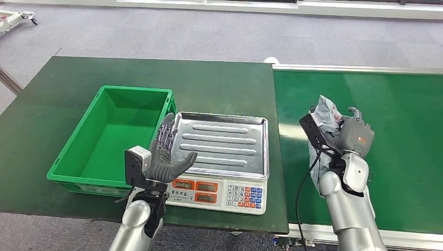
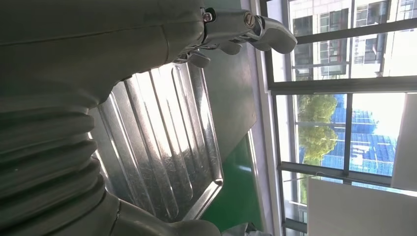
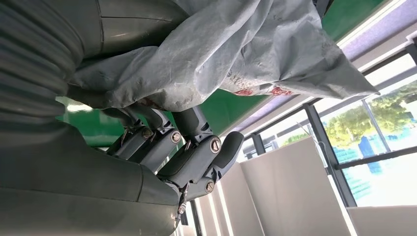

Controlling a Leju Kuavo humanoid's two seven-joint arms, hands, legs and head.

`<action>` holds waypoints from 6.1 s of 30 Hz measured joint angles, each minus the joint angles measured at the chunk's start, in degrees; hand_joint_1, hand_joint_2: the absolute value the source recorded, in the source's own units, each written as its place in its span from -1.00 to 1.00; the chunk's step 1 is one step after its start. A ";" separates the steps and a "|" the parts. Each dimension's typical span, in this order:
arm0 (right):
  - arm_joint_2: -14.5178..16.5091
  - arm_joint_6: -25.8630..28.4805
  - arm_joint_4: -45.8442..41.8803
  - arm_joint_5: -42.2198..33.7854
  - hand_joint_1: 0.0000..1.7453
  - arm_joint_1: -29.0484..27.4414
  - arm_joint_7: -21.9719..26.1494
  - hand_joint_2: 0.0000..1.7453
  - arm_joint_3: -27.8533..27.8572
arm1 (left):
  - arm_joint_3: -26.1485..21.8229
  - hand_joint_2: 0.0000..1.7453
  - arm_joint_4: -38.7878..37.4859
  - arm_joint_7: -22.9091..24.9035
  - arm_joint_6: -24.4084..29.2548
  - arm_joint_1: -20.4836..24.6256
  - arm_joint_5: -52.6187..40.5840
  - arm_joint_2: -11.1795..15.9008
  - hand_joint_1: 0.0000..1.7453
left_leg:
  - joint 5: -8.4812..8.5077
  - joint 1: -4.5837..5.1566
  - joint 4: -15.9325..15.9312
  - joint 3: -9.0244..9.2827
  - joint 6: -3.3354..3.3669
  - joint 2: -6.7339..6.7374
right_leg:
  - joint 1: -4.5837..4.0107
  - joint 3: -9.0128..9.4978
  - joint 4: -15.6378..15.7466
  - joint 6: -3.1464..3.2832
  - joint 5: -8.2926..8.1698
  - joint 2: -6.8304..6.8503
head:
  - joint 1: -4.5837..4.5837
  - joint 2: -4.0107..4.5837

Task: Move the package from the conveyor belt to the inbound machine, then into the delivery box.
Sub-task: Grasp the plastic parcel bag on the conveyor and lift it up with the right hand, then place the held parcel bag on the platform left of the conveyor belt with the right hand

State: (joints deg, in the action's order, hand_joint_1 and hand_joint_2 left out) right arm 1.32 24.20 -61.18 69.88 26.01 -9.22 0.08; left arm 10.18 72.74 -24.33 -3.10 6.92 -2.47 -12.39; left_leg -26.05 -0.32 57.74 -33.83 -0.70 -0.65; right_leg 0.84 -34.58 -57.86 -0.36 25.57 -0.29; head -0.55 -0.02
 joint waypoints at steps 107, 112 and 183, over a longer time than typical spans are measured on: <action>10.51 -11.51 -7.17 -40.01 -1.00 8.55 18.63 1.00 -29.92 | -7.24 1.00 1.54 -2.11 3.10 -1.59 -4.74 -0.87 -1.00 | 0.10 -0.15 -0.03 -0.15 -0.23 0.03 | -0.21 -0.27 -0.14 0.25 0.01 -0.03 | 0.00 0.00; 10.47 -10.91 -8.10 -42.28 -1.00 7.26 20.08 1.00 -27.65 | -7.25 1.00 1.50 -2.05 3.26 -0.84 -4.80 -0.87 -1.00 | 0.10 -0.15 -0.03 -0.14 -0.23 0.05 | -0.21 -0.27 -0.14 0.25 0.01 -0.03 | 0.00 0.00; 8.78 -12.20 -10.34 -56.67 -1.00 -10.89 31.22 1.00 -13.61 | 18.94 1.00 -32.07 -11.12 -4.78 19.16 -37.61 1.31 -1.00 | 0.13 -0.14 -0.03 -0.11 -0.29 0.08 | -0.20 -0.23 -0.12 0.27 -0.07 -0.04 | 0.01 0.00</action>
State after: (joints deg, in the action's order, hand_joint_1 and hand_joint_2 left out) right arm 10.10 11.99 -71.52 13.21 15.12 22.00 -13.53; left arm 29.12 40.67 -35.44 -7.88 26.09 -40.08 -11.09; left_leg -25.92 -0.46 57.71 -33.94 -0.99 -0.57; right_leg 0.63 -34.81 -57.98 -0.09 25.50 -0.33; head -0.54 -0.02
